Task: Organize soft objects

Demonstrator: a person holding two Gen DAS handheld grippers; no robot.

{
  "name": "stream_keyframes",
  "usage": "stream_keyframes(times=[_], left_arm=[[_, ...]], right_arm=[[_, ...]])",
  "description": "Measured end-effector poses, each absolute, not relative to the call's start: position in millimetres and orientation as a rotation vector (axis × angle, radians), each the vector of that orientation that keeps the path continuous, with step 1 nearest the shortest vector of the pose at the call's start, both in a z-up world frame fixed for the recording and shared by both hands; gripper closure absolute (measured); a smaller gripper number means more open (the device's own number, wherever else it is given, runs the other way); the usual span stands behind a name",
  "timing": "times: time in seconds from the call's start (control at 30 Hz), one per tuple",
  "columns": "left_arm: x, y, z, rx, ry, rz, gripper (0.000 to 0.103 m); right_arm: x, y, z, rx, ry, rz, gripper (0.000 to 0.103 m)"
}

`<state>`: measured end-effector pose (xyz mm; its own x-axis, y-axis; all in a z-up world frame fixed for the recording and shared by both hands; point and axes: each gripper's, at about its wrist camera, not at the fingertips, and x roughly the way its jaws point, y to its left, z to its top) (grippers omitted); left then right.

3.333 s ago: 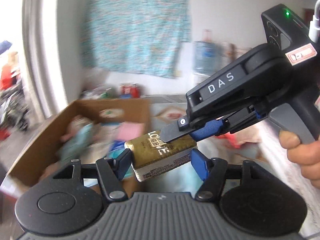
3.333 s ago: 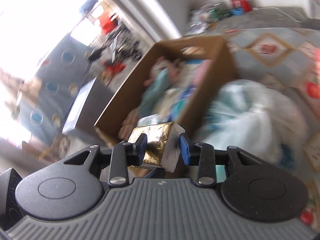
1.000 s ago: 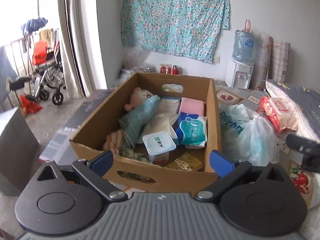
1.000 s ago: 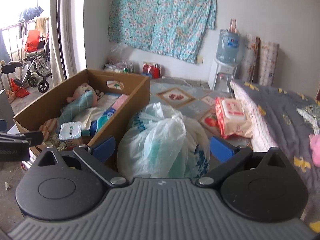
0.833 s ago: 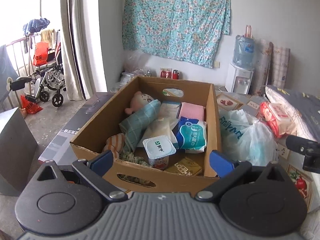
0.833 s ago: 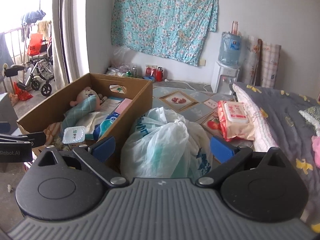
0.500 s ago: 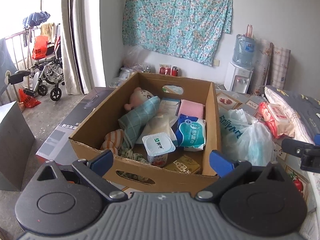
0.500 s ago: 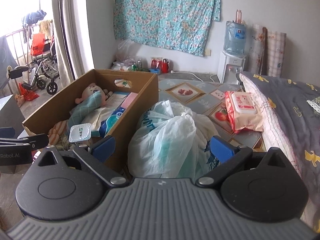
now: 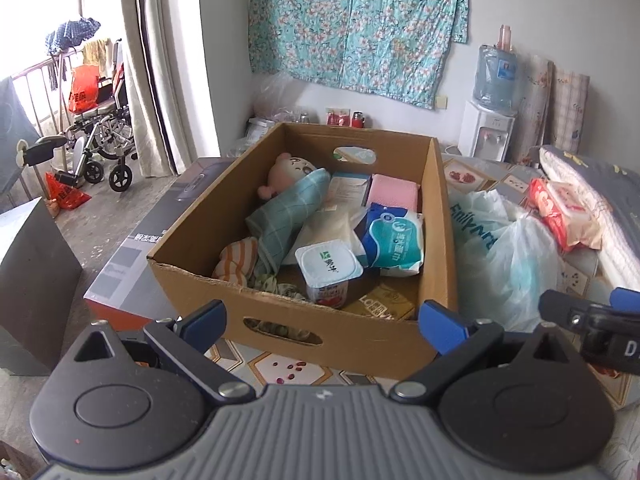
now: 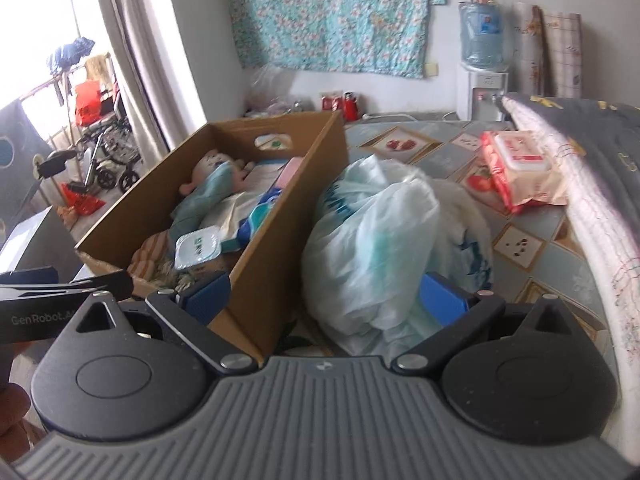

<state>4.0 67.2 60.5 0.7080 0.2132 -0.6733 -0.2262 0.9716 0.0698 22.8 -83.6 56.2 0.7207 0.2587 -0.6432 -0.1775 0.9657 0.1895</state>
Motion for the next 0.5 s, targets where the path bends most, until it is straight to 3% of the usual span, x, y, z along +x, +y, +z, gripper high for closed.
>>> stream_keyframes(times=[0.5], left_arm=[[6,65,50,0.027,0.785,0.267,0.001]], right_arm=[[29,-69,44,0.076,0.788,0.247,0.001]])
